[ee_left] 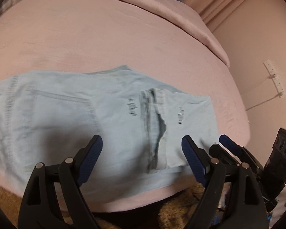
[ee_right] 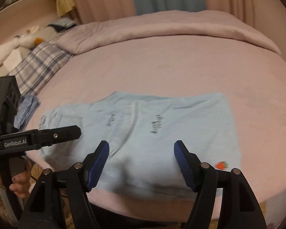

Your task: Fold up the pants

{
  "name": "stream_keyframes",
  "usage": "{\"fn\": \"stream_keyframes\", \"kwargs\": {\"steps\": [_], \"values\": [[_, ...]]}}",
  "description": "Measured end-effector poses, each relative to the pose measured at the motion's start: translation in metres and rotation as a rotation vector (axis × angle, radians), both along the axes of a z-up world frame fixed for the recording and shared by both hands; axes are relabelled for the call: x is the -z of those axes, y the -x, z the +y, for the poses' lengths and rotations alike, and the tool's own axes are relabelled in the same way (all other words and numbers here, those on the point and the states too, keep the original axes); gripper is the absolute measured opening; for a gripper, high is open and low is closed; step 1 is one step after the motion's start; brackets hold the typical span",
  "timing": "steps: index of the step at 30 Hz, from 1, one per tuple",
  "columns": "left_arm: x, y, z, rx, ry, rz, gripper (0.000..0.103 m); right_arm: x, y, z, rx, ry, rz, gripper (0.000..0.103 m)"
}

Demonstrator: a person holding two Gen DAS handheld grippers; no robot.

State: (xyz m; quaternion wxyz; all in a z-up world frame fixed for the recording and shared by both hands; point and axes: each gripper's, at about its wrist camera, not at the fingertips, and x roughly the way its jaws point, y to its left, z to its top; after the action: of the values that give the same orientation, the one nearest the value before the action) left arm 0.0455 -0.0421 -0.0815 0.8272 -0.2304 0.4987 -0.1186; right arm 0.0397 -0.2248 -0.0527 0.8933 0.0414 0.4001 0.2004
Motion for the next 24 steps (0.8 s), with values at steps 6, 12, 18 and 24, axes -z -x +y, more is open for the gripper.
{"fn": "stream_keyframes", "kwargs": {"steps": [6, 12, 18, 24], "values": [[0.032, -0.024, -0.036, 0.094, 0.076, 0.088, 0.07, 0.014, -0.008, -0.027, 0.146, 0.009, 0.023, 0.071], [0.045, -0.028, -0.053, 0.115, 0.039, 0.099, 0.014, 0.031, -0.013, -0.055, 0.273, -0.006, 0.095, 0.071], [0.041, -0.019, -0.041, 0.079, 0.071, 0.087, 0.008, 0.036, -0.017, -0.065, 0.3, -0.018, 0.134, 0.071], [0.027, -0.009, -0.036, 0.06, -0.009, 0.036, 0.009, 0.037, -0.017, -0.068, 0.304, -0.016, 0.139, 0.071]]}}
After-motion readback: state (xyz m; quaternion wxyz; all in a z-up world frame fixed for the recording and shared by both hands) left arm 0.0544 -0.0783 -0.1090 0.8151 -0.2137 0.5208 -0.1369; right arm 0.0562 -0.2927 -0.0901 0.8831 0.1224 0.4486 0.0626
